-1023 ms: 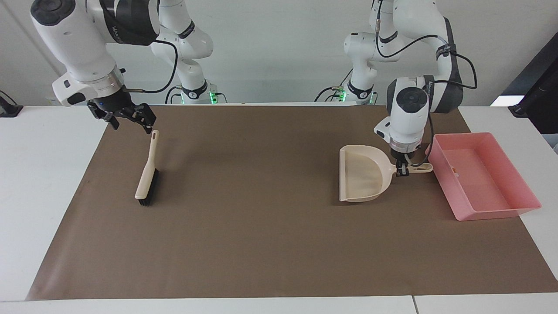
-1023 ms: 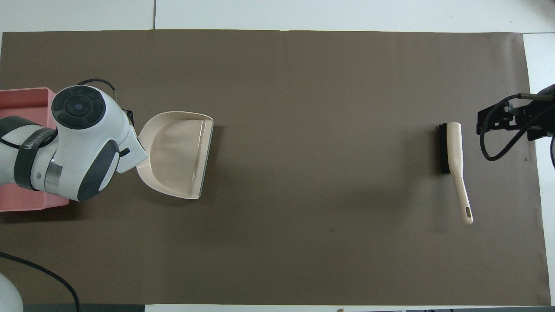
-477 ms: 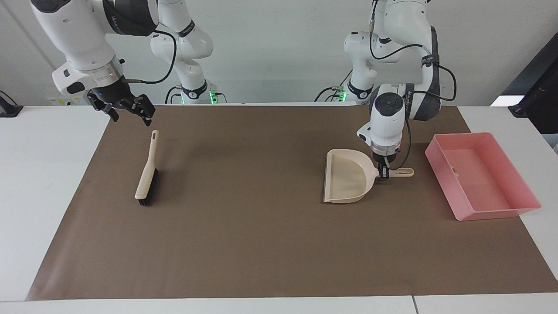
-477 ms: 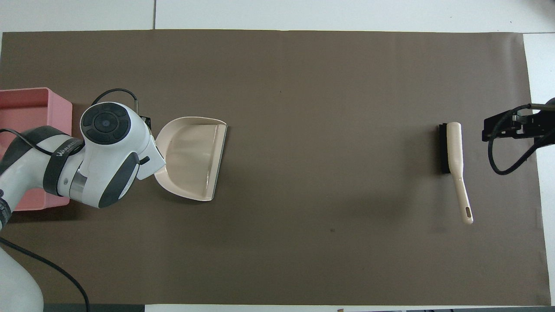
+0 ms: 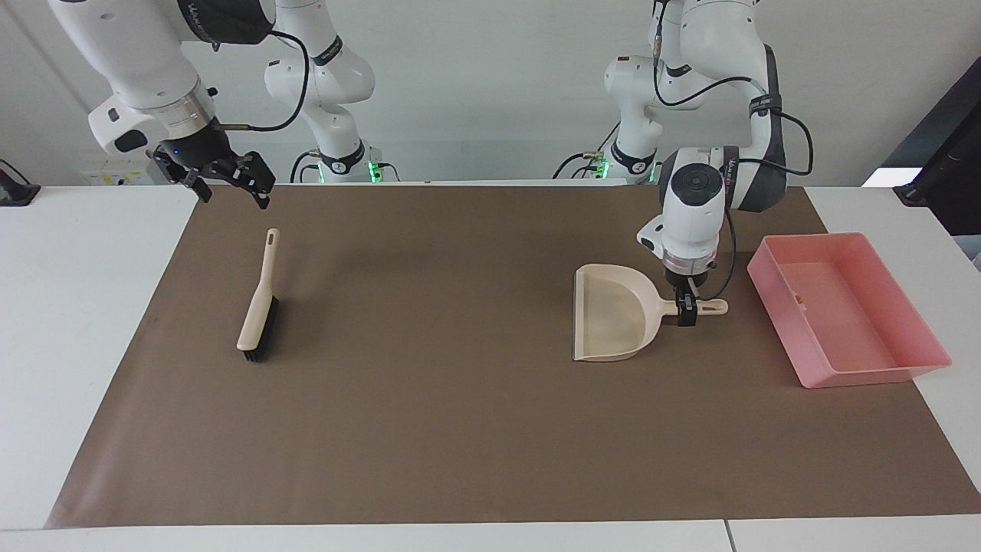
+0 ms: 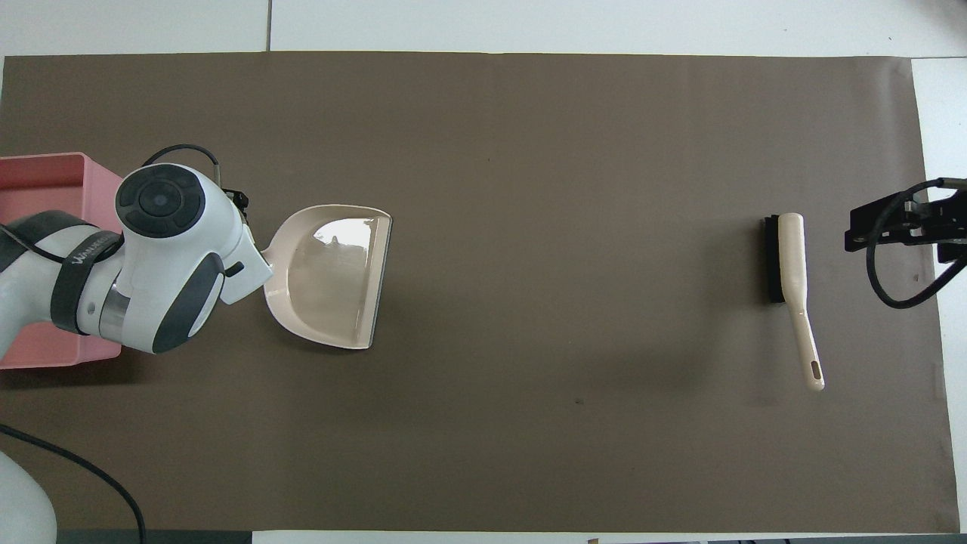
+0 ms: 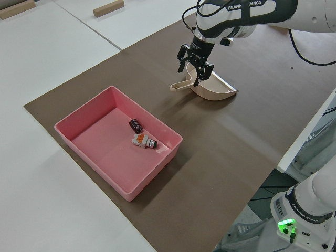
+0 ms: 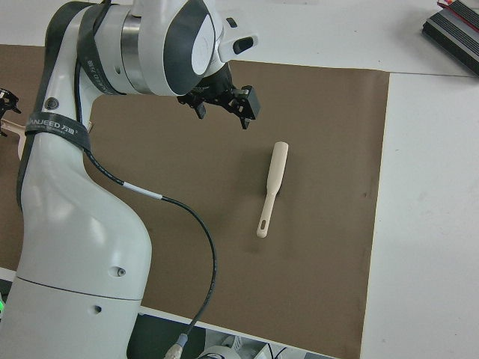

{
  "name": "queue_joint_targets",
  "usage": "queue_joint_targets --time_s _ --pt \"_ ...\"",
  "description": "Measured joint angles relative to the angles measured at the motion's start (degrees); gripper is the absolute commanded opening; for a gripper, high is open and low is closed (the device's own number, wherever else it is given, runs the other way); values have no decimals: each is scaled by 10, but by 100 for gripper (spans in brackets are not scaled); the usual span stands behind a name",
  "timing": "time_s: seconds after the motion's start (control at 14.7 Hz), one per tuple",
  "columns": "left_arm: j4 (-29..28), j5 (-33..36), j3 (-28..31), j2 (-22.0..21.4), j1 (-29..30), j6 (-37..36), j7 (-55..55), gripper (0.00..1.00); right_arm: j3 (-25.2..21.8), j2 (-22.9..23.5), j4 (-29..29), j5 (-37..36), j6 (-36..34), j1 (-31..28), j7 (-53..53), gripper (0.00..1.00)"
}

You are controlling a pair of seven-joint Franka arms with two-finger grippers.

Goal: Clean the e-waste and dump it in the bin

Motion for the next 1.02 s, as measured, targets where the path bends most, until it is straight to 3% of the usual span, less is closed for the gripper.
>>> queue_joint_targets --time_s 0.34,0.75,1.02 --pt "101 -43 3 -18 32 -124 -1 99 0 6 3 0 0 1 0 100" --pt "108 -81 7 -29 123 -131 -43 99 1 8 3 1 16 4 10 100" --pt "109 -105 7 -33 153 -157 -178 99 1 9 3 -3 26 6 11 100"
